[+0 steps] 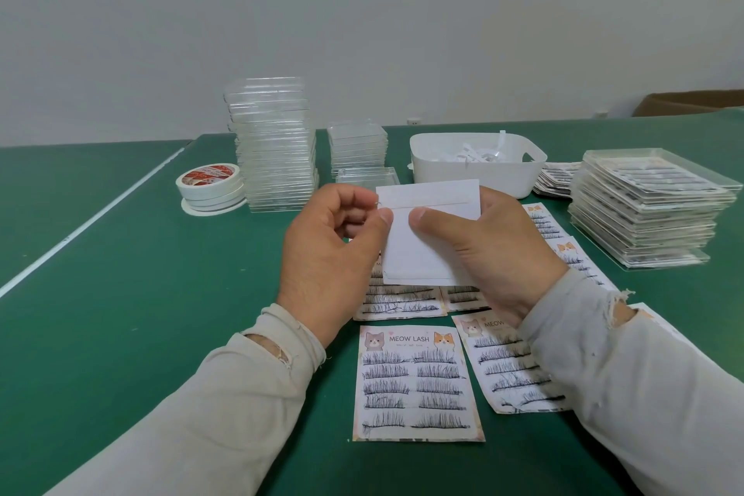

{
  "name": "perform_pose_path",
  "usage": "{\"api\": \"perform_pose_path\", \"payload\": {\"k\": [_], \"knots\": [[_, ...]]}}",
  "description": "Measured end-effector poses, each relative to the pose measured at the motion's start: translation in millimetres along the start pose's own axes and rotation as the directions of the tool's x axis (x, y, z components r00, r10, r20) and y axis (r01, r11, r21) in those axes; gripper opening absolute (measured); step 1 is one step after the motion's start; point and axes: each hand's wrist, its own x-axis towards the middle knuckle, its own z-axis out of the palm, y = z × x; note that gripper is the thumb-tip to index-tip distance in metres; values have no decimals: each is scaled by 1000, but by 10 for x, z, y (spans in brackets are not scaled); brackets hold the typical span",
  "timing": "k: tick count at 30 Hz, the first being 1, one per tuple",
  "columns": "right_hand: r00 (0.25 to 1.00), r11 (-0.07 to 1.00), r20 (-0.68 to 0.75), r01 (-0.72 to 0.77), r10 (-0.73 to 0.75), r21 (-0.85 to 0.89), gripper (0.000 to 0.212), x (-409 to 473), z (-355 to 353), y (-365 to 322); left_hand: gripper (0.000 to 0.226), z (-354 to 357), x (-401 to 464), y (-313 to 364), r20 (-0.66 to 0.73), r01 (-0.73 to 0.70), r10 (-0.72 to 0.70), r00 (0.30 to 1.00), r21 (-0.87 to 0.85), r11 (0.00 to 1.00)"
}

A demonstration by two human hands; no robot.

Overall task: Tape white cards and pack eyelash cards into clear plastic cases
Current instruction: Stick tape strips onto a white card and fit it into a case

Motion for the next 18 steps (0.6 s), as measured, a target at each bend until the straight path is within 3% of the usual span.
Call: {"api": "perform_pose_path", "payload": {"k": [18], "knots": [[990, 969, 11, 138, -139, -205, 11, -22, 12, -11, 14, 2, 14, -1, 1, 18, -18, 1000, 63, 998]]}}
